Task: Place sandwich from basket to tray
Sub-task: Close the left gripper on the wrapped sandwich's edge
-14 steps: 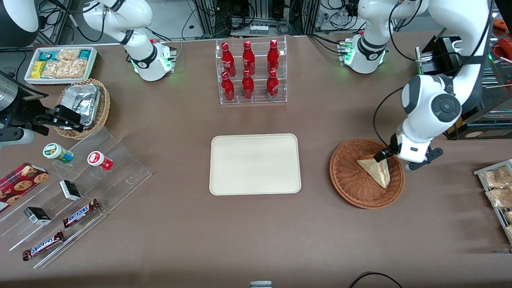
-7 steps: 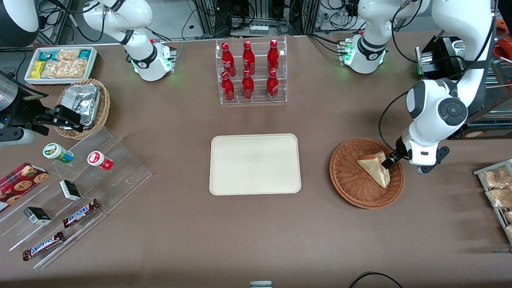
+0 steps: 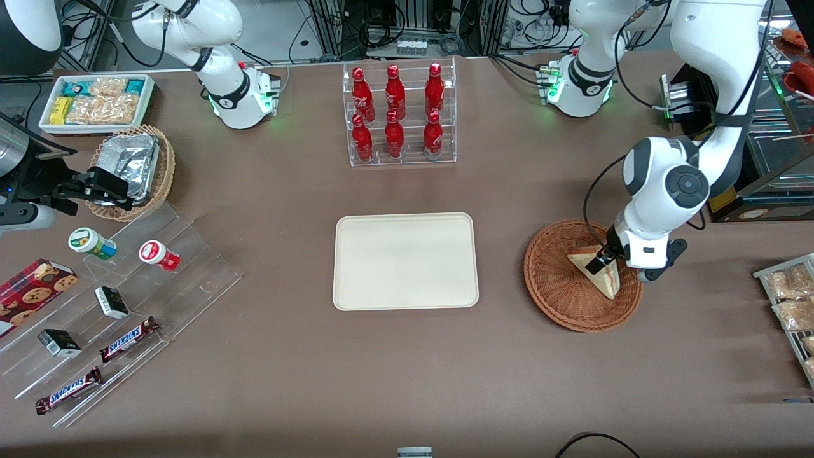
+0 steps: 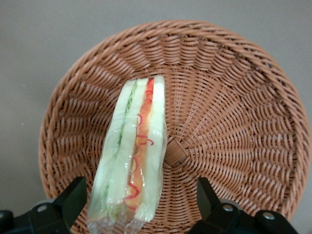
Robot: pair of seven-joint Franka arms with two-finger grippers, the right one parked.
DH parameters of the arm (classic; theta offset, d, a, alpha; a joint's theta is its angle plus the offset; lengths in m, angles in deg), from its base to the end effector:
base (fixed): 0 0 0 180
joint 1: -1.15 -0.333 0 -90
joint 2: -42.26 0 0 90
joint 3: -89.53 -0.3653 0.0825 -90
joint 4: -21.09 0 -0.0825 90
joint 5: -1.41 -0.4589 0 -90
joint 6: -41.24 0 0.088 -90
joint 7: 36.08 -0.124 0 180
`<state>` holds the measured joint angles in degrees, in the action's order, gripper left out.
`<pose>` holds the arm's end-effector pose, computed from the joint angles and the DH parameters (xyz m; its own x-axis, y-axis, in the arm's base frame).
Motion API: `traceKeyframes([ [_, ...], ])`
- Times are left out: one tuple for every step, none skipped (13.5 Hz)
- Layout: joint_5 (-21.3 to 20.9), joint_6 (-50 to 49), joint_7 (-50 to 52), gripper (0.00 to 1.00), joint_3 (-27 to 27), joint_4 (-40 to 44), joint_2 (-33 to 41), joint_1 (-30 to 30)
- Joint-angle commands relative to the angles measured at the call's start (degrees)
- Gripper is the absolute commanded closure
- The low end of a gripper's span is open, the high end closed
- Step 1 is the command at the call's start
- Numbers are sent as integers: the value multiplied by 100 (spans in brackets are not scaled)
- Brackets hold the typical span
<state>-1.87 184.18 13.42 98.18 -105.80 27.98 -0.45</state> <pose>0.6094 -0.0757 0.2414 0.7638 0.6451 0.0216 0.6445 -0.7641 0.0269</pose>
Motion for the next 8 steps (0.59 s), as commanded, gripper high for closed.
traceKeyframes([
  [-24,189,129,26,-13,42,-137,20],
  [-24,181,129,66,-13,42,-119,29],
  [-24,155,121,96,-13,42,-93,29],
  [-32,137,121,100,-13,42,-75,29],
  [-41,137,112,100,-13,42,-66,29],
  [-41,128,112,100,-4,42,-49,29],
  [-41,59,103,100,-4,51,12,29],
  [-50,-107,86,100,-4,77,91,38],
])
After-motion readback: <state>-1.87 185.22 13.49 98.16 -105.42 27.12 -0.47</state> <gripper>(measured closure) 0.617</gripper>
